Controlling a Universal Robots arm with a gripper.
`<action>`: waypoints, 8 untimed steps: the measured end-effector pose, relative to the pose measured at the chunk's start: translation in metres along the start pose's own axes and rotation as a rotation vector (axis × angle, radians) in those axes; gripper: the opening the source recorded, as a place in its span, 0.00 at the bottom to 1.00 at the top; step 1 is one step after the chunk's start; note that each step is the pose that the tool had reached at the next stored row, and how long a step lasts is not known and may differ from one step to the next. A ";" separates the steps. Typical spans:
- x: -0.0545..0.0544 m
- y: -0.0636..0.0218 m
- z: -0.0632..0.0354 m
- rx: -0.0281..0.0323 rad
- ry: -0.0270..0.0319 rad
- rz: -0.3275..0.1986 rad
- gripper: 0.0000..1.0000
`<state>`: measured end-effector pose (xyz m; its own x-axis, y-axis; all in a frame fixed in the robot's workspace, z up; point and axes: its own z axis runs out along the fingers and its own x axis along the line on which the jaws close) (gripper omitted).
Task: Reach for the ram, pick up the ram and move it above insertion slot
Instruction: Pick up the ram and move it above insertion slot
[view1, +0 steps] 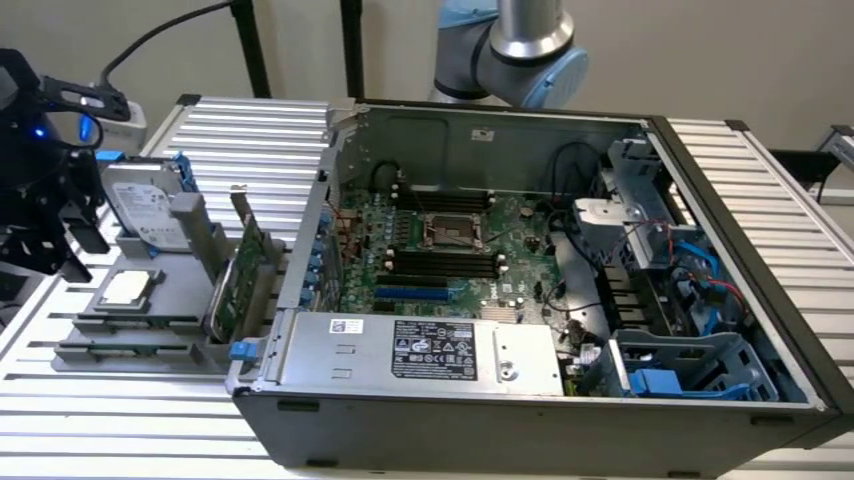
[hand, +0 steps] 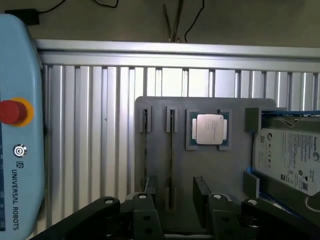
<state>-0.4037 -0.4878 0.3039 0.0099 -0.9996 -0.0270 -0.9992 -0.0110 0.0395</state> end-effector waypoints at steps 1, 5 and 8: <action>0.001 0.0000 0.0018 -0.0001 0.0001 0.000 0.42; 0.004 -0.0002 0.0076 0.0010 0.0005 0.000 0.42; 0.006 -0.0004 0.0118 0.0058 0.0005 0.000 0.42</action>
<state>-0.4038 -0.4940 0.2920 0.0101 -0.9996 -0.0265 -0.9994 -0.0110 0.0337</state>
